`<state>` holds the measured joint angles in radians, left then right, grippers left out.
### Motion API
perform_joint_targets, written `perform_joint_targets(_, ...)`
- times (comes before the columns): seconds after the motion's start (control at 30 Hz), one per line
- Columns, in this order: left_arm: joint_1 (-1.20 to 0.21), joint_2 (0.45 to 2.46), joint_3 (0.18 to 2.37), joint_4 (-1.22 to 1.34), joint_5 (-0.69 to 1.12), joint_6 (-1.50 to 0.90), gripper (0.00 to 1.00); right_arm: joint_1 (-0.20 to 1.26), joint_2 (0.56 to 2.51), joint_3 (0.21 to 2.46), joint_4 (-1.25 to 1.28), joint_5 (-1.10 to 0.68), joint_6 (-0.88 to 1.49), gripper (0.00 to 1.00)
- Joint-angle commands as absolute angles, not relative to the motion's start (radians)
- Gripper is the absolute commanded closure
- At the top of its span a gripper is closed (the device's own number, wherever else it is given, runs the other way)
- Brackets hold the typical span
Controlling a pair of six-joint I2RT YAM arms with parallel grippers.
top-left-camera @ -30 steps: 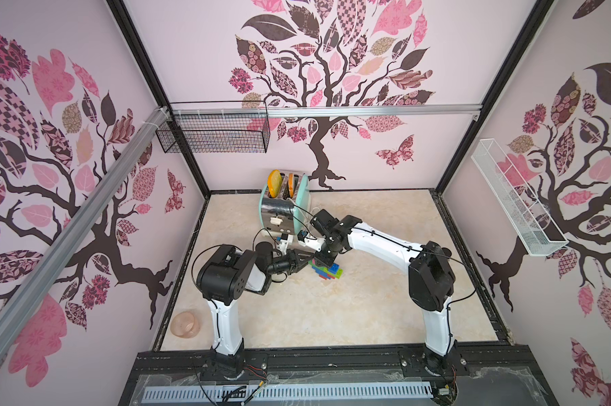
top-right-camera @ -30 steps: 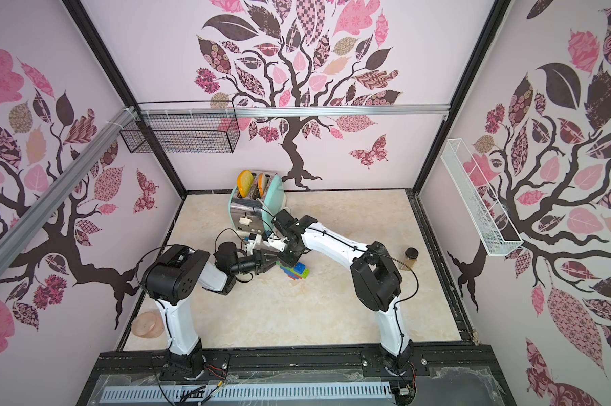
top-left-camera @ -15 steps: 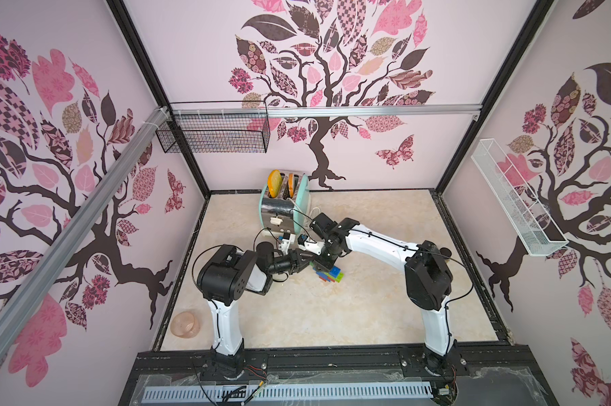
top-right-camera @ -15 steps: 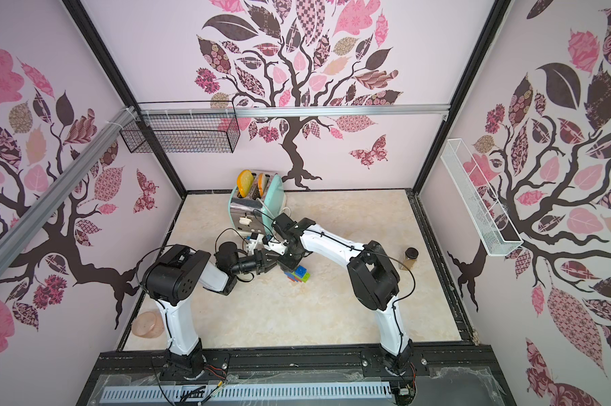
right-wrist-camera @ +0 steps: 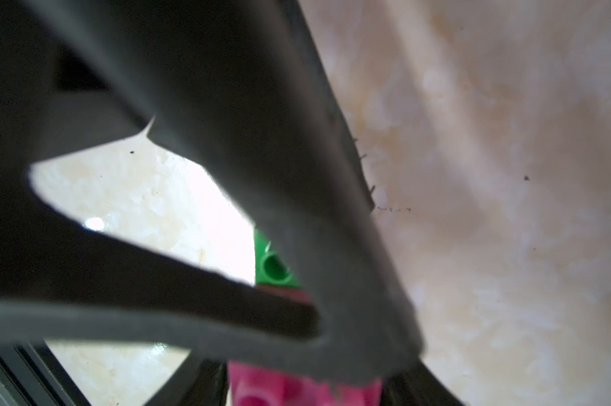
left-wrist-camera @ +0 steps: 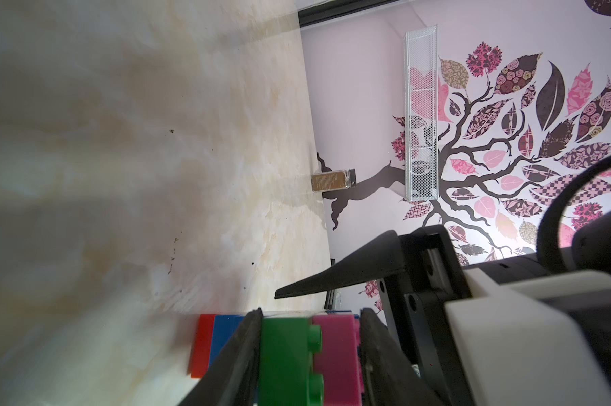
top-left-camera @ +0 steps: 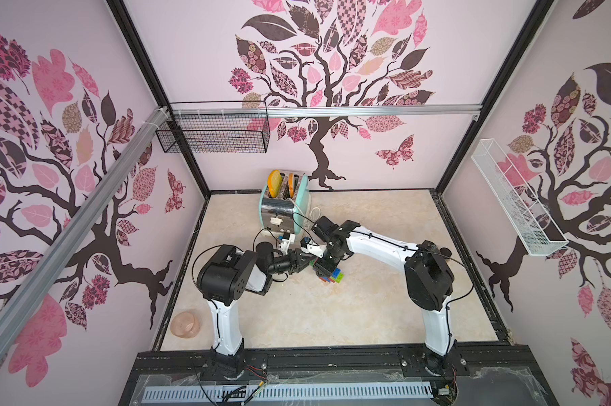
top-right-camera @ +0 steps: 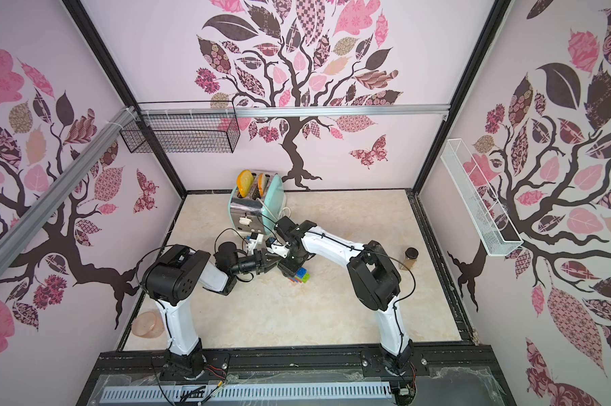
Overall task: Assemble a heart with lego
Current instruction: Assemble the lego brick with the lego brick, then place the lego brick at the center of the board.
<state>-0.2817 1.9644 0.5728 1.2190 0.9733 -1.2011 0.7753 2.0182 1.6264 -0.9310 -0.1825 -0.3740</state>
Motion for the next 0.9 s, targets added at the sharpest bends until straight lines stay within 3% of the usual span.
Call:
perform_joint_targets(0.0, -0.273, 1.959, 0.577, 1.27, 0.981, -1.188, 0.5, 0.769, 1.993, 1.605, -0.943, -0.183, -0.366, 0.43)
perform_joint_targets(0.13, -0.265, 1.957, 0.573, 1.269, 0.97, -1.195, 0.42, 0.767, 1.999, 1.592, -0.933, -0.192, -0.361, 0.62)
perform_joint_targets(0.3, -0.245, 1.945, 0.556, 1.269, 0.939, -1.216, 0.26, 0.755, 1.998, 1.598, -0.925, -0.237, -0.351, 0.71)
perform_joint_targets(0.63, -0.178, 1.776, 0.462, 1.254, 0.822, -1.311, 0.19, 0.62, 2.025, 1.553, -0.885, -0.573, -0.263, 0.72)
perform_joint_targets(0.87, -0.156, 1.448, 0.494, 0.802, 0.797, -1.155, 0.17, 0.524, 2.078, 1.51, -0.802, -0.851, -0.188, 0.7)
